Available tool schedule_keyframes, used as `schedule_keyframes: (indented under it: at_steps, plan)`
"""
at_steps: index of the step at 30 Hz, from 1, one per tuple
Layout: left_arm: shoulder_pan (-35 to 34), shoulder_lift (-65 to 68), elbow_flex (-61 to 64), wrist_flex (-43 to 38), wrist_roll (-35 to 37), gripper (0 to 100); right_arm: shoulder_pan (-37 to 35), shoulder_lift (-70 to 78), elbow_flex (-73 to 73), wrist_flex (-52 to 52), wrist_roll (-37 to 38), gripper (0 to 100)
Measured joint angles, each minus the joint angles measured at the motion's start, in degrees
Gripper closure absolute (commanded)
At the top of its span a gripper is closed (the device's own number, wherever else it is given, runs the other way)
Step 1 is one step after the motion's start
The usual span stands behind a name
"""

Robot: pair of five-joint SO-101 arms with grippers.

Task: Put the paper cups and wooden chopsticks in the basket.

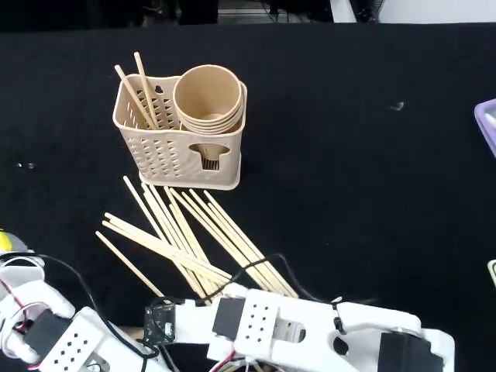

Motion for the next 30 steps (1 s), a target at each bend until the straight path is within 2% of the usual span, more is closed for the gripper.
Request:
schedule_keyframes:
  at_steps: [6, 14, 18, 24, 30]
  plan:
    - [0.18, 0.00, 0.00, 0.00, 0.00, 76, -5.71, -0.09, 0.00, 0.00, -5.98, 76.2]
    - [0.26, -0.09, 0.00, 0.00, 0.00, 76, -6.59, -0.18, 0.00, 0.88, -6.33, 76.2]
    - [0.44, -0.35, 0.00, 0.00, 0.00, 76, -8.70, -0.26, 0.00, 0.79, -10.11, 76.0]
    - [0.53, -0.62, 0.00, 0.00, 0.00, 76, -9.93, -0.97, 5.71, -9.14, -12.22, 76.1]
    - [0.53, -0.62, 0.00, 0.00, 0.00, 76, -9.41, -0.88, 5.71, -9.23, -12.13, 76.1]
